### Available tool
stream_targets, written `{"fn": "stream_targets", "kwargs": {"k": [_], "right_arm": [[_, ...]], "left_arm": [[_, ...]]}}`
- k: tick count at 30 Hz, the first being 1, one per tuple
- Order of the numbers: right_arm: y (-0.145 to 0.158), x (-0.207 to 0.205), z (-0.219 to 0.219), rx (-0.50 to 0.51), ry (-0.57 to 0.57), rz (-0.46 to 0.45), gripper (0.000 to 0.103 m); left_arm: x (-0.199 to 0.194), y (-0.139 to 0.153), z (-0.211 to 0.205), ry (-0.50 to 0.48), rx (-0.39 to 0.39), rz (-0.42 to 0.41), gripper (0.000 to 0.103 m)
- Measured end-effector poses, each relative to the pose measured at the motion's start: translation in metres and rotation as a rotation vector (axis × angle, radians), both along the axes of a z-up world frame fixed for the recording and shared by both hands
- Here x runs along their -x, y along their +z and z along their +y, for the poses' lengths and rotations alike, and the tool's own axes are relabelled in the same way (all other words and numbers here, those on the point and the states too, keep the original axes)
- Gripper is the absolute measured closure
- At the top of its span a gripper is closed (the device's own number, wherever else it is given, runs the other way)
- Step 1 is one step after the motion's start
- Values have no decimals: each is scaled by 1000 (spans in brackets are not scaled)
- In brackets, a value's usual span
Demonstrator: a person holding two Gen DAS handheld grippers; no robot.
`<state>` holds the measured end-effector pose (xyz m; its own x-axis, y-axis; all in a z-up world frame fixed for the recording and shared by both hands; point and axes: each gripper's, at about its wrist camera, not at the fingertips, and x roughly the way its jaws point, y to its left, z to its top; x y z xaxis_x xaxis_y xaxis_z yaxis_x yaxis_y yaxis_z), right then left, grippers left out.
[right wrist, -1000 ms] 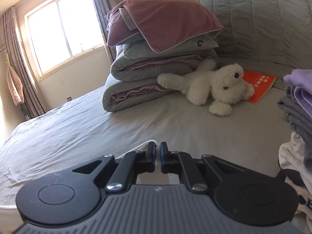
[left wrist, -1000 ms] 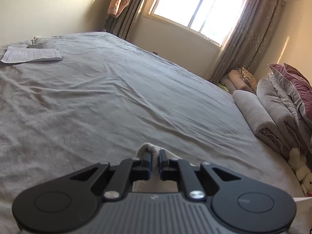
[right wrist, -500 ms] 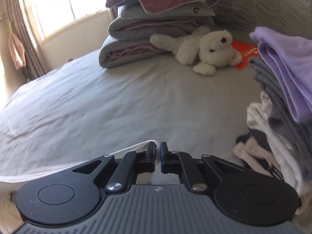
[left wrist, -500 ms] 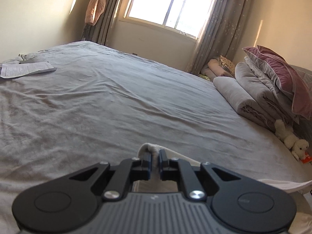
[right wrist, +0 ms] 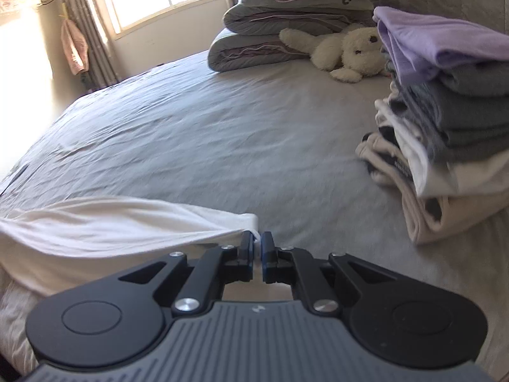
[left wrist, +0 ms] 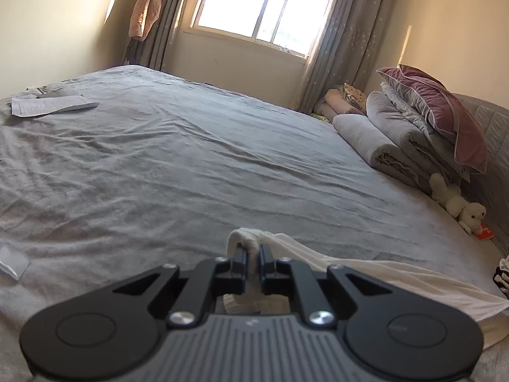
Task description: Fold clothes
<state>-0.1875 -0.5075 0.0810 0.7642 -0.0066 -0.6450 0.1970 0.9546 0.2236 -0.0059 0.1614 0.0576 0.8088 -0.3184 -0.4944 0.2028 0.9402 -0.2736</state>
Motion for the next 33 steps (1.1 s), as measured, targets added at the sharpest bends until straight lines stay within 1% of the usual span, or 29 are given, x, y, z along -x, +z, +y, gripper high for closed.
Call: {"fn": "stream_targets", "kwargs": {"k": [4,5,8,12,15,17,21,23,27,31,33], "right_arm": [[-5,13,4,11,32,36,97],[-6,14,4,17,38,45,97],[-5,17,5,33,38,48,97],[9,26,8,57,47,-59,97],[16,24,16,145,37,-116,96],[17,22,19,187,24,-134,96],[22,23,20,229,-4,-187,96],[23,23,19,223,-7,-194,96],[18,13,27,248,20,-141,96],[21,9,30,254,24,-143,96],[19,7,28,256,4,-128,96]], "left_arm": [[6,-9,0,-24,-42,47,94],[7,-12,1,-26,-57,70,94],[9,-15,7,-41,-47,109,91],[9,-13,15,-45,0,132,88],[9,-10,20,-44,40,142,86],[8,-8,23,-43,67,149,85],[9,-5,26,-46,93,146,85],[10,-5,24,-37,76,141,84],[7,0,25,-17,95,135,85],[6,9,18,-28,87,84,85],[3,10,15,-19,85,84,85]]}}
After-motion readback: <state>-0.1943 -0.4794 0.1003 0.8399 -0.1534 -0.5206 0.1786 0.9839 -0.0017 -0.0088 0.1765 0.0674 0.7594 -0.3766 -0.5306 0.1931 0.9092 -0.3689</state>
